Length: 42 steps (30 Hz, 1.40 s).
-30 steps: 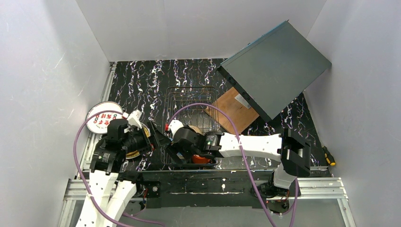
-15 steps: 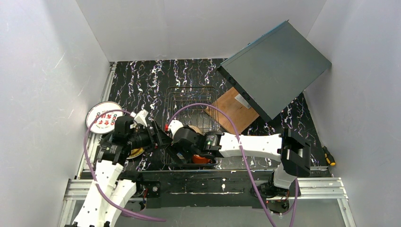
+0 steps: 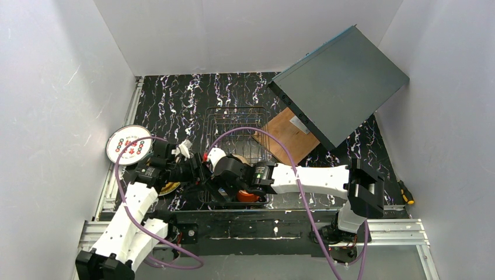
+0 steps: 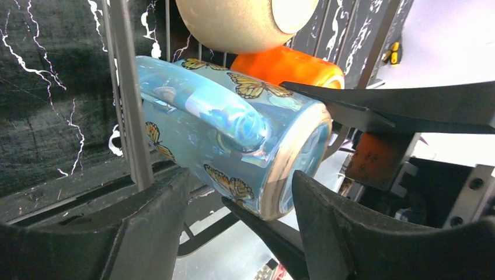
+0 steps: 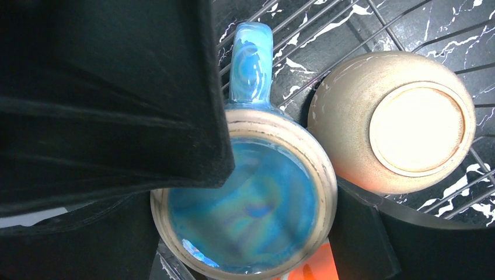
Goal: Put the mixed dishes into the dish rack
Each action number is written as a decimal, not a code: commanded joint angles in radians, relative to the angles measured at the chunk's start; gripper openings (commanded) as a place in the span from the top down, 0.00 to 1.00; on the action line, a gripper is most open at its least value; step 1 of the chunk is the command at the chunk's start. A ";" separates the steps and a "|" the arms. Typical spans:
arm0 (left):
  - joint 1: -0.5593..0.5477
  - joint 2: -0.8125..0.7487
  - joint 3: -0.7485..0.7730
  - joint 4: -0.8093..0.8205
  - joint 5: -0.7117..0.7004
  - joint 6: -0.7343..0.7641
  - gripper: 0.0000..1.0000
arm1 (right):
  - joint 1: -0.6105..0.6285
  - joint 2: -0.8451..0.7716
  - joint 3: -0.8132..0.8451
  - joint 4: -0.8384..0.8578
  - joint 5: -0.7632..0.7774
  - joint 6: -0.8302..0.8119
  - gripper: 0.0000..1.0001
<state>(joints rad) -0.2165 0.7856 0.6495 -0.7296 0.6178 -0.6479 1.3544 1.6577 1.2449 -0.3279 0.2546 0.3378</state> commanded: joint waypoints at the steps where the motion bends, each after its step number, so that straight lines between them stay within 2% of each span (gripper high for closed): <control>1: -0.101 0.051 0.022 -0.105 -0.124 0.004 0.36 | -0.004 -0.065 0.048 0.168 -0.021 -0.005 0.00; 6: -0.145 0.106 0.032 -0.128 -0.240 -0.033 0.36 | -0.006 -0.078 0.053 0.183 -0.019 -0.009 0.00; 13: -0.178 0.080 0.033 -0.146 -0.339 -0.068 0.42 | -0.007 -0.093 0.058 0.189 -0.008 -0.017 0.00; 30: -0.209 0.087 0.032 -0.154 -0.392 -0.087 0.45 | -0.018 -0.198 0.089 0.158 -0.009 -0.017 0.00; 37: -0.217 0.093 0.033 -0.152 -0.398 -0.090 0.46 | -0.025 -0.217 -0.011 0.313 -0.022 -0.065 0.00; 42: -0.219 0.085 0.031 -0.144 -0.402 -0.097 0.46 | -0.024 -0.278 -0.155 0.581 -0.073 -0.142 0.00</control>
<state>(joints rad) -0.4343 0.8490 0.7185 -0.7361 0.3801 -0.7826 1.3354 1.5387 1.1114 -0.2066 0.2039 0.2768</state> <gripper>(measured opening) 0.547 1.004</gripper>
